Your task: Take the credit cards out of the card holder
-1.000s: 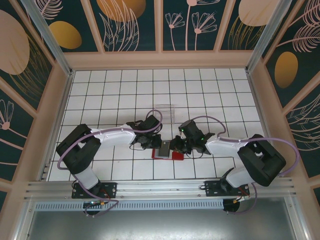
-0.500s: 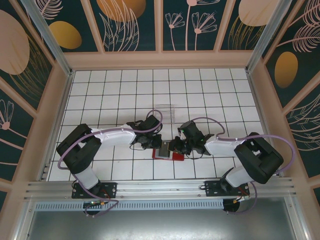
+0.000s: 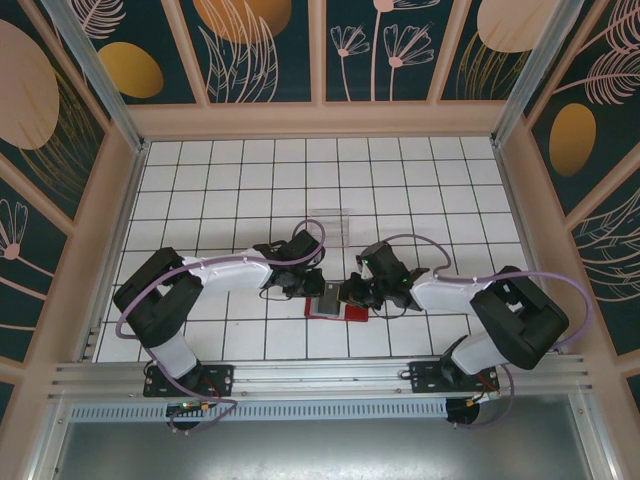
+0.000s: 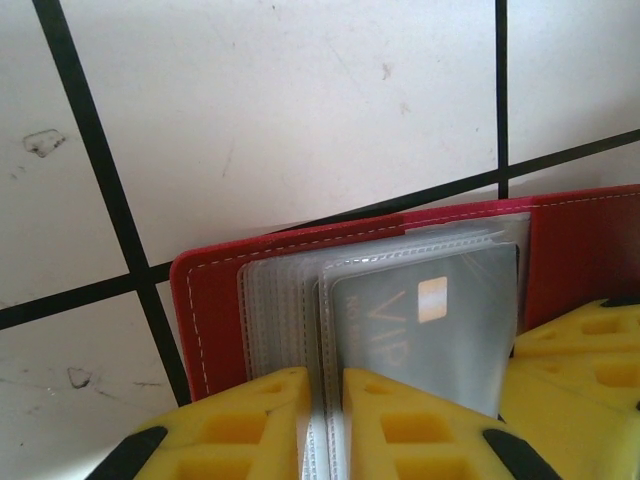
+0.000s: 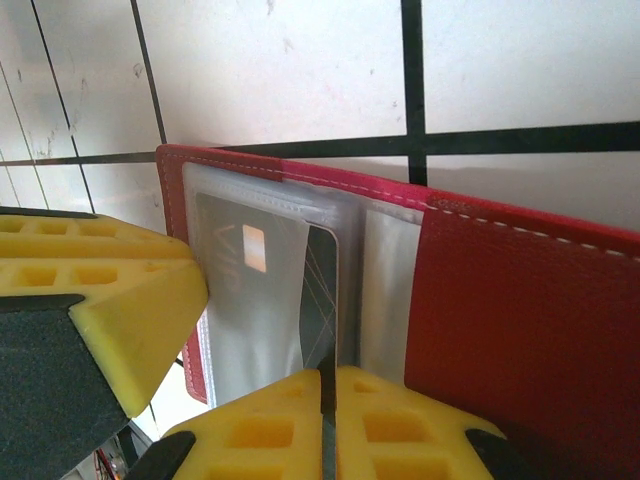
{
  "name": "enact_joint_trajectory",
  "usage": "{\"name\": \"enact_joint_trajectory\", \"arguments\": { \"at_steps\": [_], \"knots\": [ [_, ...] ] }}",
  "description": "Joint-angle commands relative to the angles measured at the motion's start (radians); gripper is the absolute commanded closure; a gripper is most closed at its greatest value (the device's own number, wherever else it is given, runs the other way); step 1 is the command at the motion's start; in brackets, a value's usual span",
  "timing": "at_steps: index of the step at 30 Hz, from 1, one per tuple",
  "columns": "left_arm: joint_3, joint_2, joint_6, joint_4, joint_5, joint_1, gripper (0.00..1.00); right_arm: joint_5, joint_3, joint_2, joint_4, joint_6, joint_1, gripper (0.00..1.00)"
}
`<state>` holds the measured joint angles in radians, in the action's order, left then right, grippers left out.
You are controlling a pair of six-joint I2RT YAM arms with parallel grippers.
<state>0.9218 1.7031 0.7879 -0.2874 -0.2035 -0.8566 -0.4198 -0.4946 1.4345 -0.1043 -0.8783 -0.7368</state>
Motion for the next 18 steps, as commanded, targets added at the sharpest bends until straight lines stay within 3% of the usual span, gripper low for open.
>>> {"name": "enact_joint_trajectory", "arguments": {
  "at_steps": [1,11,18],
  "knots": [
    [-0.023,0.034,0.004,-0.053,0.016,-0.002,0.80,0.036,0.026,-0.033,0.074,0.006,0.017,0.90],
    [-0.039,0.017,0.014,-0.055,0.023,-0.002,0.80,0.049,0.036,-0.067,0.116,0.022,0.036,0.89],
    [-0.043,0.017,0.018,-0.053,0.016,-0.002,0.80,-0.005,0.058,-0.053,0.031,-0.001,0.038,0.78]
  ]
}}
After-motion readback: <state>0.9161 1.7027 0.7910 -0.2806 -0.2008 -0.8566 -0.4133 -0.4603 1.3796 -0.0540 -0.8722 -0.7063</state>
